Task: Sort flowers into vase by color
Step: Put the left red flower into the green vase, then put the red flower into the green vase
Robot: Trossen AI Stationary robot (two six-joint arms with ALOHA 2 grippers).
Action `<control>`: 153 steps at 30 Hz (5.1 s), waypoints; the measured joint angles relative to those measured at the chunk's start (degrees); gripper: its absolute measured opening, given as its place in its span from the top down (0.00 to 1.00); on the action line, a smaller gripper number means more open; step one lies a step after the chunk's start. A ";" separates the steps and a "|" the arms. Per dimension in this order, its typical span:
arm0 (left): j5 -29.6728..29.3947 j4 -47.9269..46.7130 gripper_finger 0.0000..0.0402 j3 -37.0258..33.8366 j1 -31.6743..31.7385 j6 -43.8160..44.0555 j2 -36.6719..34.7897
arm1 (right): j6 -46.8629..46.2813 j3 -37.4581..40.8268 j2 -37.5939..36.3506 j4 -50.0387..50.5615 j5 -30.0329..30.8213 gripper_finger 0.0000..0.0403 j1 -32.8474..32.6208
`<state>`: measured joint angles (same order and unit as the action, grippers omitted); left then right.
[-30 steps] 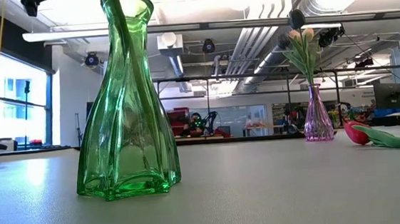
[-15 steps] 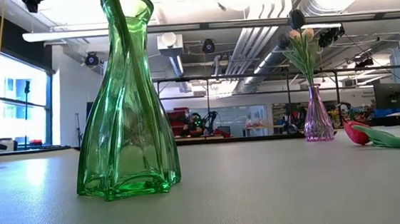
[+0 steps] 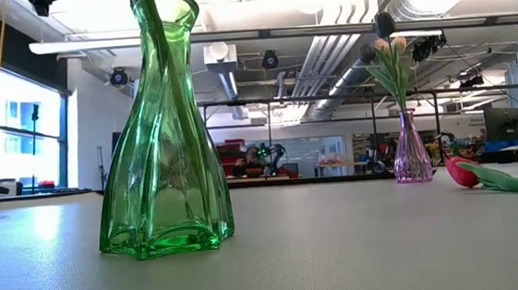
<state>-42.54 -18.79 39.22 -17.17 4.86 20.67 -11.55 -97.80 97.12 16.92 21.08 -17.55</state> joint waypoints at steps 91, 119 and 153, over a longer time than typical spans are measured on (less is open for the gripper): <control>-0.02 -0.26 0.59 -0.01 0.00 0.00 0.02 | -1.62 30.03 7.32 -46.46 -13.89 0.68 -7.68; -0.02 -0.28 0.59 -0.02 0.02 0.00 0.02 | -14.36 29.93 -12.67 -16.76 2.26 0.47 -4.82; -0.02 -0.68 0.59 -0.02 0.02 0.02 0.02 | -93.92 60.24 -20.33 15.38 -2.34 0.67 -10.52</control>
<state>-42.57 -19.46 39.20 -17.15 4.88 20.69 -105.47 -37.56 76.79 32.29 18.74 -28.07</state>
